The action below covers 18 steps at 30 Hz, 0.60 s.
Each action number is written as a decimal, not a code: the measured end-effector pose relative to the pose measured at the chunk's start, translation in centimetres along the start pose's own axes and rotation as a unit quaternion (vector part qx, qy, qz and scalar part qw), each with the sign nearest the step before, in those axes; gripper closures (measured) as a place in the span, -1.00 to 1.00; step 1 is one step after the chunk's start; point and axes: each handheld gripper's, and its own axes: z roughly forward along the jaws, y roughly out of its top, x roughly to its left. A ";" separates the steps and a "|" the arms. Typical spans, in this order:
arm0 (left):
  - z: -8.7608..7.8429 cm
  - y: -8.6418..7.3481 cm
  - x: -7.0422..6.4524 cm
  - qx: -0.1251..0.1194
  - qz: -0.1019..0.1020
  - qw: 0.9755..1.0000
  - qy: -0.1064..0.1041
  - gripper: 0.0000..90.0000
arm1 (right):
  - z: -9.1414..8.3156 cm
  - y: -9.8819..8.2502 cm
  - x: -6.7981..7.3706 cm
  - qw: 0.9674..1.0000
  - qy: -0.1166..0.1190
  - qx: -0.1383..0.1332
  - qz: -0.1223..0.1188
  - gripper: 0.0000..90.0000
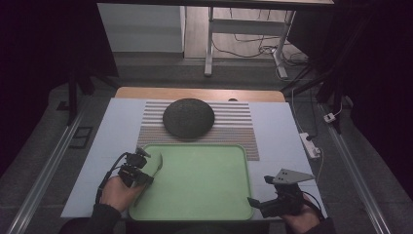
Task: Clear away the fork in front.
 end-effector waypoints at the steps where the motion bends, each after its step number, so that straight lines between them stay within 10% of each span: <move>1: -0.3 0.0 0.1 -0.010 0.003 1.000 0.002 0.74 | -0.2 -0.2 -0.1 1.000 -0.004 0.001 0.001 -0.90; 8: -1.1 0.9 0.7 -0.075 0.046 0.996 -0.004 0.96 | -0.7 -0.8 -0.4 1.000 -0.012 0.011 0.009 -1.00; 18: 0.9 3.4 0.8 -0.083 0.062 0.995 0.014 0.97 | -0.6 -0.8 -0.2 1.000 -0.012 0.018 0.001 -1.00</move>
